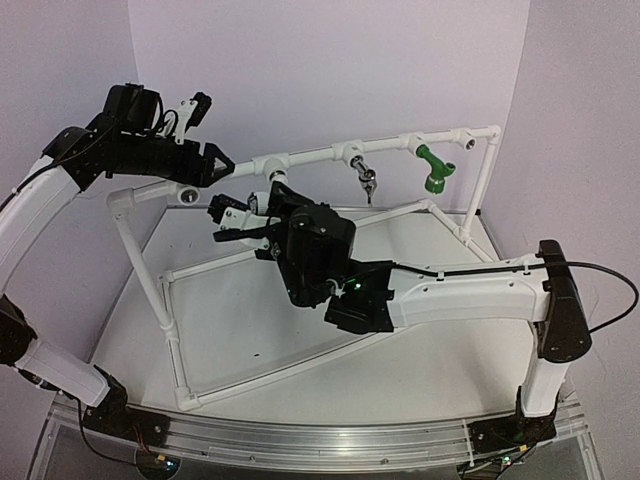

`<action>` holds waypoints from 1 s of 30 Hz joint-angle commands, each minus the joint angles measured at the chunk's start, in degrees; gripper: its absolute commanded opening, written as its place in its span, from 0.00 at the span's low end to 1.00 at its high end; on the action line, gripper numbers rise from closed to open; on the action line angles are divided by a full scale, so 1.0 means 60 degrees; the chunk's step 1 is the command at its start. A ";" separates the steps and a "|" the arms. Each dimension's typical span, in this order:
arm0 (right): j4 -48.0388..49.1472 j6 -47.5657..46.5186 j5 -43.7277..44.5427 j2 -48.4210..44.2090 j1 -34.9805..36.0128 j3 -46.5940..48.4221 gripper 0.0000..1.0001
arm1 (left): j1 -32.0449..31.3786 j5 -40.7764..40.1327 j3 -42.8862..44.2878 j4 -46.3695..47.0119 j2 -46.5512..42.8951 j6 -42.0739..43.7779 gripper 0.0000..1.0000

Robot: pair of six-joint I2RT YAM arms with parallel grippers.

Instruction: Install the water faucets

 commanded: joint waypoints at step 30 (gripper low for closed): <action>0.2793 0.4974 -0.0249 0.0079 -0.0032 -0.0173 0.58 | 0.0262 0.0239 0.0282 -0.0194 0.0240 -0.0062 0.81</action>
